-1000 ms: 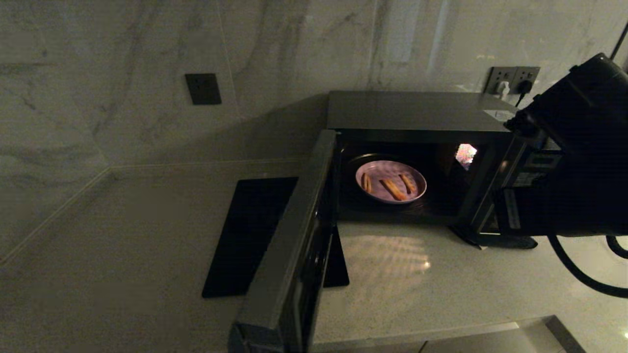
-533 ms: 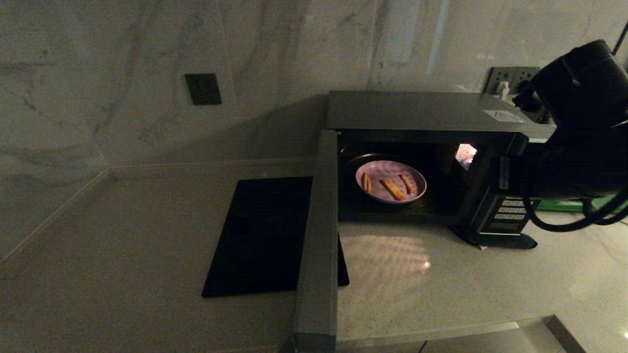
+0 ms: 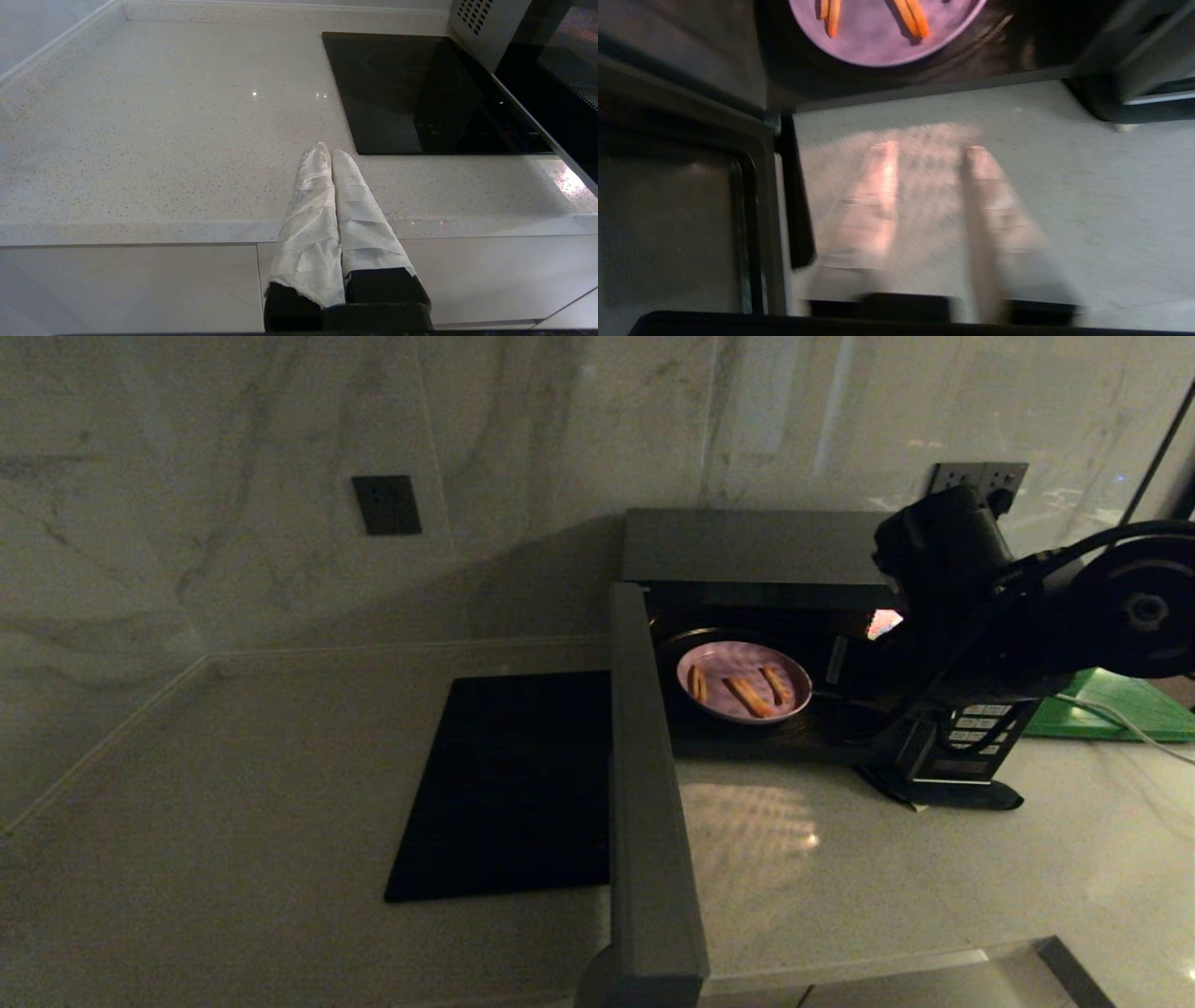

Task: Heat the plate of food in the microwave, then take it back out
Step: Open the microwave oven, then take the plate out of the microwave

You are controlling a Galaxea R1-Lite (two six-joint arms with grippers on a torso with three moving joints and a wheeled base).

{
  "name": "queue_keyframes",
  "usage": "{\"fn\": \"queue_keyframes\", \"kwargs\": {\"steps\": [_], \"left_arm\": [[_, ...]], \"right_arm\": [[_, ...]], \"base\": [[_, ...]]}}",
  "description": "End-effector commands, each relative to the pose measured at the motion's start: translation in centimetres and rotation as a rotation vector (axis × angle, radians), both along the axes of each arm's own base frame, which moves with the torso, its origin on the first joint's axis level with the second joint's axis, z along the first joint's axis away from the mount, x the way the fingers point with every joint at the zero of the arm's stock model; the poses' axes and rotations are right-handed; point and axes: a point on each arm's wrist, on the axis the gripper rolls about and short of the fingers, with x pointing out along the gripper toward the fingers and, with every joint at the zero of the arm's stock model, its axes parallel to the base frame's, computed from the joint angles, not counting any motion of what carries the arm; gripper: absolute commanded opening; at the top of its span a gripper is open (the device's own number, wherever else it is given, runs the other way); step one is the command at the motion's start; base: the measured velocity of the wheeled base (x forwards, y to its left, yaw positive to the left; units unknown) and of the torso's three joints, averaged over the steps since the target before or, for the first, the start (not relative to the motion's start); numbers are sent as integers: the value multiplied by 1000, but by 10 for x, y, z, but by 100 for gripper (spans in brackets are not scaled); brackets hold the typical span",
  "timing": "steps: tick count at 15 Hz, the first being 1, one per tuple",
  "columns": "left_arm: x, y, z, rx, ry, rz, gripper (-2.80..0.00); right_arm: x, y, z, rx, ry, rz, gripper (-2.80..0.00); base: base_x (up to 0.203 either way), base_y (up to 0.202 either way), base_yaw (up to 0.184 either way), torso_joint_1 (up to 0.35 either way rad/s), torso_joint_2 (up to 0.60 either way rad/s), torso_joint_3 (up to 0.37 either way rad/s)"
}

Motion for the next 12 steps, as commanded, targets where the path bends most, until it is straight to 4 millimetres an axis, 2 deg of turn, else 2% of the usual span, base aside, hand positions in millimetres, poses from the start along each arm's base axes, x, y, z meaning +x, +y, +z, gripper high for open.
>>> {"fn": "queue_keyframes", "kwargs": {"steps": [1,4,6,9,12], "left_arm": [[0,0,0,-1,1,2,-280],[0,0,0,-1,1,2,-280],[0,0,0,-1,1,2,-280],[0,0,0,-1,1,2,-280],[0,0,0,-1,1,2,-280]], "right_arm": [[11,5,-13,1,14,-10,0],[9,0,-20,-28,-7,-34,0],[11,-17,-19,-161,-20,-85,0],[6,-39,-2,-223,-52,-121,0],[-3,-42,4,-246,-41,-110,0]], "base": [[0,0,0,0,0,0],[0,0,0,0,0,0],[0,0,0,0,0,0],[0,0,0,0,0,0],[0,0,0,0,0,0]]}}
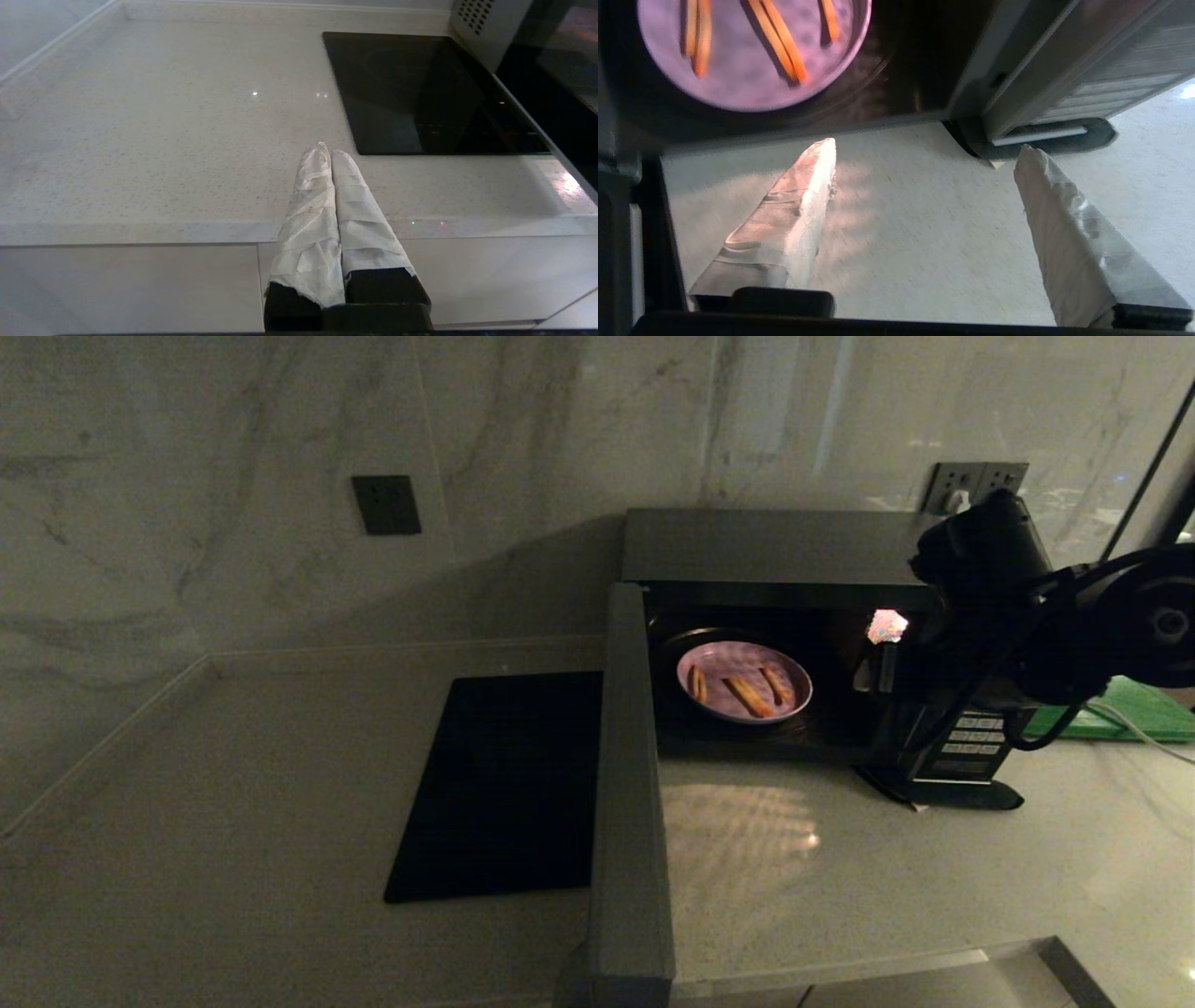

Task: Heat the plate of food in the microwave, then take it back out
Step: Take the plate out of the microwave

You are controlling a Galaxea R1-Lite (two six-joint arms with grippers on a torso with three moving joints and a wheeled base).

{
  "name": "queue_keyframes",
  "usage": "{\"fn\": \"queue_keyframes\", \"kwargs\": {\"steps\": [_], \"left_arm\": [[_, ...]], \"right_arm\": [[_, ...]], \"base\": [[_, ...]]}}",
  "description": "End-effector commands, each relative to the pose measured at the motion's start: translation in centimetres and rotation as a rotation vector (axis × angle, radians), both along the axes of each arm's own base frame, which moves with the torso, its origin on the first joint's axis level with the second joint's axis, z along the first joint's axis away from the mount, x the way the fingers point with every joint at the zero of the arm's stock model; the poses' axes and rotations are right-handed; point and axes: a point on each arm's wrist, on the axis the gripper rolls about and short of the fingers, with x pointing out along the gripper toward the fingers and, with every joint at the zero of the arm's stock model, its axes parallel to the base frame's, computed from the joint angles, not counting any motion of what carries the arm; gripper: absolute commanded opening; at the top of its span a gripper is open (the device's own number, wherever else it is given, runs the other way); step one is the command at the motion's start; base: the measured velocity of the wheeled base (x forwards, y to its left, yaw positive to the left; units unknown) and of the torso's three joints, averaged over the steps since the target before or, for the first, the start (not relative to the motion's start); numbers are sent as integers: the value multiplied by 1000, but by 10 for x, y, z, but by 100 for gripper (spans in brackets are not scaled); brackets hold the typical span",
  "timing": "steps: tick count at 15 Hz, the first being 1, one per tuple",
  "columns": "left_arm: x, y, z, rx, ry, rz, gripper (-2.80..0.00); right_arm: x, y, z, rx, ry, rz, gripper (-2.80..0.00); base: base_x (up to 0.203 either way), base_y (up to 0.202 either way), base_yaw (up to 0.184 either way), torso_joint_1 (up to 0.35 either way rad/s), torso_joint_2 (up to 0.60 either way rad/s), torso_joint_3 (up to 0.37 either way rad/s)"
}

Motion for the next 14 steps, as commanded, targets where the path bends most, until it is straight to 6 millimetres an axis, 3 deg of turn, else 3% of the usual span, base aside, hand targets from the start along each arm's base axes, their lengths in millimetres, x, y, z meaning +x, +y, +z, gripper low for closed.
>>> {"fn": "queue_keyframes", "kwargs": {"steps": [1,4,6,7,10,14], "left_arm": [[0,0,0,-1,1,1,-280],[0,0,0,-1,1,1,-280],[0,0,0,-1,0,1,-280],[0,0,0,-1,1,1,-280],[0,0,0,-1,1,1,-280],[0,0,0,-1,1,1,-280]], "right_arm": [[-7,-3,10,23,-23,1,0],[-12,13,2,178,13,73,0],[-15,26,-13,257,88,117,0],[-10,30,-9,332,70,109,0],[9,40,19,637,-48,-21,0],[34,45,1,717,-87,-211,0]], "base": [[0,0,0,0,0,0],[0,0,0,0,0,0],[0,0,0,0,0,0],[0,0,0,0,0,0],[0,0,0,0,0,0],[0,0,0,0,0,0]]}}
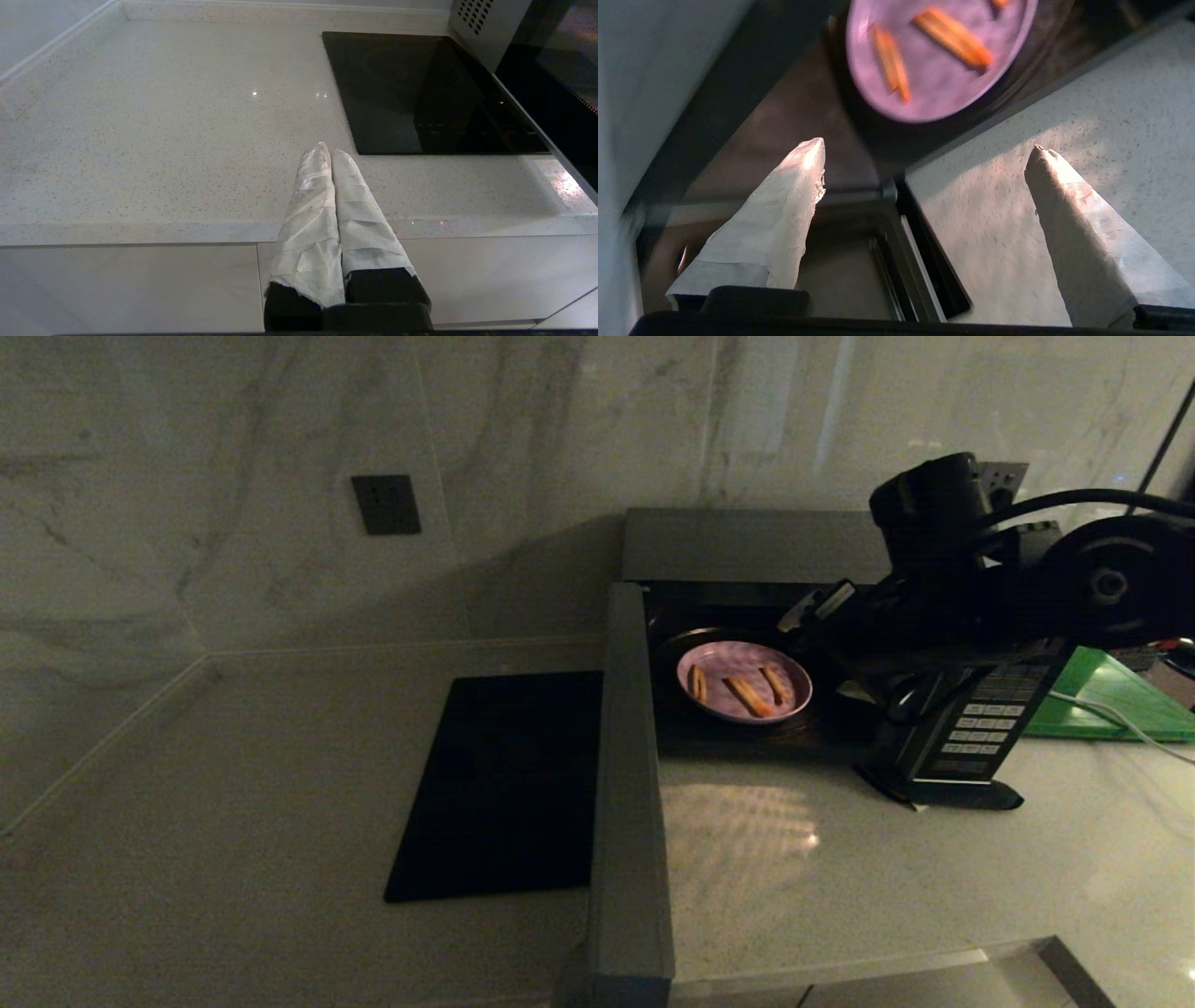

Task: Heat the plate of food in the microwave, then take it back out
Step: Take the plate out of the microwave

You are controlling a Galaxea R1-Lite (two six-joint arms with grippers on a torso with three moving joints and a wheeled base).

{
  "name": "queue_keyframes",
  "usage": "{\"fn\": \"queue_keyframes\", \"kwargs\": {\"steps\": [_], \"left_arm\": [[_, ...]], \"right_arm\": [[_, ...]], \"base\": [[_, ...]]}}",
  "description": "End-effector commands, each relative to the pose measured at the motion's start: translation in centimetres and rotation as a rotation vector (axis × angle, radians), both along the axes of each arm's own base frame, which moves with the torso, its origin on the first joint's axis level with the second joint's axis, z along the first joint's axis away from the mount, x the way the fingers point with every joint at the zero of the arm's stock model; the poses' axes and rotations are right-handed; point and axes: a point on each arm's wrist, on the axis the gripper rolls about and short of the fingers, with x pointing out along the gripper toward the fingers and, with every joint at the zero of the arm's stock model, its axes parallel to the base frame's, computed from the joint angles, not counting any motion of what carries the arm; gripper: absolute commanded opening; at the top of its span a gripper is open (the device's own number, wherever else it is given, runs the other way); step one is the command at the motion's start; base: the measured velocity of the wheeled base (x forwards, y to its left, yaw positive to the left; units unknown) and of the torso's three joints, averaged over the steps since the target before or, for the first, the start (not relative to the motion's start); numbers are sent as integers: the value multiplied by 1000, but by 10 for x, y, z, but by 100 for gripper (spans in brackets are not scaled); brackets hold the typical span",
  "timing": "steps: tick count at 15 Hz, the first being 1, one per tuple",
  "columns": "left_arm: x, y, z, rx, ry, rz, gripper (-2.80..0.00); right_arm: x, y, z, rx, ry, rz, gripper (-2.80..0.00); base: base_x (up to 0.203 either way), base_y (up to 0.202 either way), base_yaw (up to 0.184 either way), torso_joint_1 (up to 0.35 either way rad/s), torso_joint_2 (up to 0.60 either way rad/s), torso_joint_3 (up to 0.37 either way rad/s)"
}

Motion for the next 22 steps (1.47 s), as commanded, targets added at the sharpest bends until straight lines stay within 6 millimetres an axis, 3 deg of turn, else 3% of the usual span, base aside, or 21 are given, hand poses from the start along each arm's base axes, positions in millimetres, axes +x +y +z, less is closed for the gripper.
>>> {"fn": "queue_keyframes", "kwargs": {"steps": [1,4,8,17,22], "left_arm": [[0,0,0,0,1,1,-280],[0,0,0,0,1,1,-280],[0,0,0,0,-1,1,-280],[0,0,0,0,1,1,-280],[0,0,0,0,1,1,-280]], "right_arm": [[21,-1,-25,6,51,-91,0],[46,-16,-30,12,36,-200,0],[51,-22,-48,-11,78,-263,0],[62,-14,-71,19,118,-307,0],[62,2,-88,2,156,-276,0]], "base": [[0,0,0,0,0,0],[0,0,0,0,0,0],[0,0,0,0,0,0],[0,0,0,0,0,0],[0,0,0,0,0,0]]}}
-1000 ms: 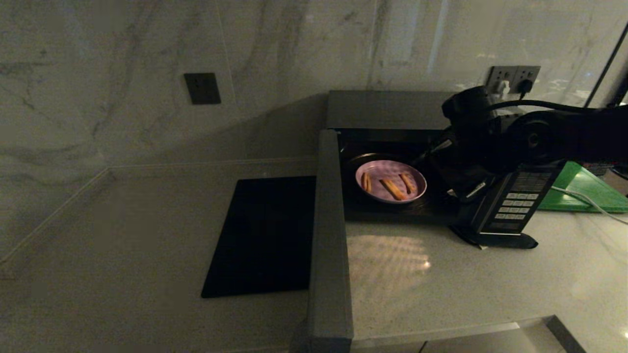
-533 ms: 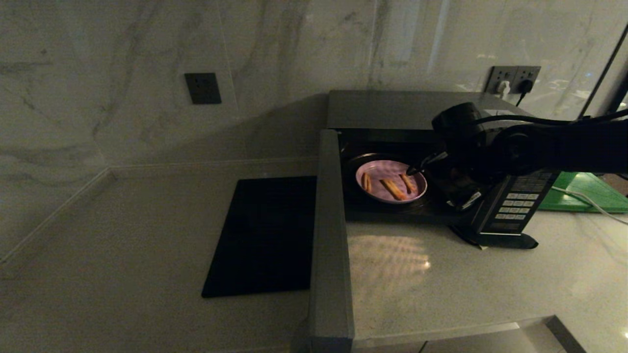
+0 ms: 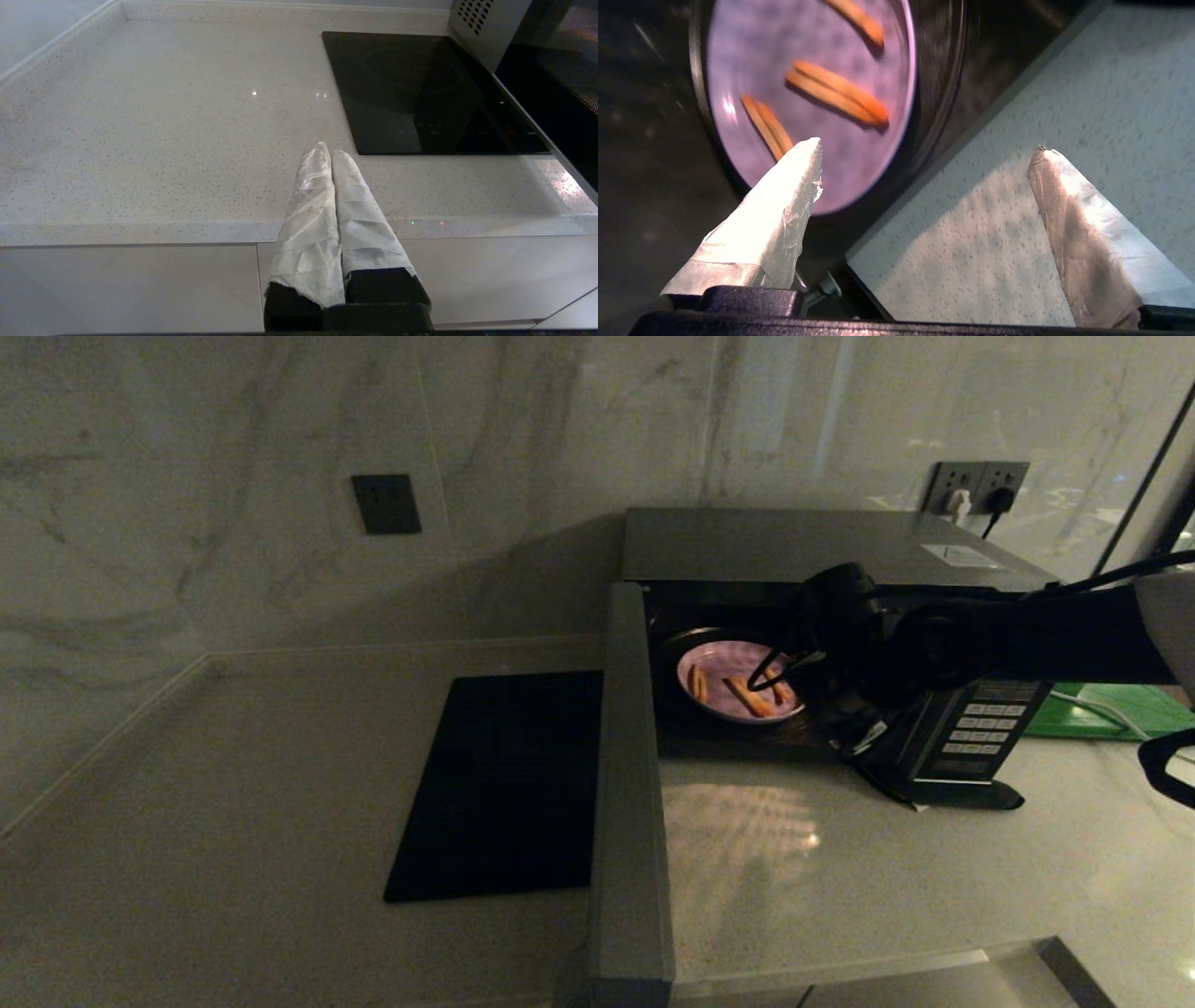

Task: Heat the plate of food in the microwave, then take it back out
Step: Take the plate out of the microwave

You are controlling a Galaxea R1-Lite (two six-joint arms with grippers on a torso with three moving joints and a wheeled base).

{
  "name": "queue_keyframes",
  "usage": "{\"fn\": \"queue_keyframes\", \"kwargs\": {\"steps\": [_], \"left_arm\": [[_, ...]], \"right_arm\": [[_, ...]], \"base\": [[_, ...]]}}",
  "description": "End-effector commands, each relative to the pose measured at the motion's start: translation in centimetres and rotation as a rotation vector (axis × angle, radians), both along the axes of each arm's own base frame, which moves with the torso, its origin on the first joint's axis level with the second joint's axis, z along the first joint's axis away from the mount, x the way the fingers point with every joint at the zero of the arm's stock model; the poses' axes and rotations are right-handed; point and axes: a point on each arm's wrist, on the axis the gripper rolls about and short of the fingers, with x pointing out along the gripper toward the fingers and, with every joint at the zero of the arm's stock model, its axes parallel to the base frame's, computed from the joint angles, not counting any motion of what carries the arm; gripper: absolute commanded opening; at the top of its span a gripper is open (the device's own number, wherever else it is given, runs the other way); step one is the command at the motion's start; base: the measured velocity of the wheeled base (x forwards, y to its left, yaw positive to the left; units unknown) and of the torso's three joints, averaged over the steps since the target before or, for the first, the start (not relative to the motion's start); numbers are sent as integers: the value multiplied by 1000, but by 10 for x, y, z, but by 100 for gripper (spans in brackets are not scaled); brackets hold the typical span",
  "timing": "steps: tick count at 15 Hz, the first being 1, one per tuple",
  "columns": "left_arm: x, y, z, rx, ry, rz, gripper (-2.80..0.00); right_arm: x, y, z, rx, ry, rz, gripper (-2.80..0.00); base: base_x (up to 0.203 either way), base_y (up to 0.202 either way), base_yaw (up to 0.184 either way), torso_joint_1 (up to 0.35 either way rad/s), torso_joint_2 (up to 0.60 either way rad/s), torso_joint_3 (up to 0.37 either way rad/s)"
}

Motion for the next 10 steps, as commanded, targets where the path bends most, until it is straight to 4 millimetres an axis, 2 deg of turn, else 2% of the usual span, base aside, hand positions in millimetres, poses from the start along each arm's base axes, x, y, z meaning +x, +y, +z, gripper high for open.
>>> {"fn": "queue_keyframes", "kwargs": {"steps": [1,10], "left_arm": [[0,0,0,0,1,1,-280],[0,0,0,0,1,1,-280]], "right_arm": [[1,8,-9,-3,20,9,0],[14,18,-43,-29,81,22,0]], "base": [[0,0,0,0,0,0],[0,0,0,0,0,0]]}}
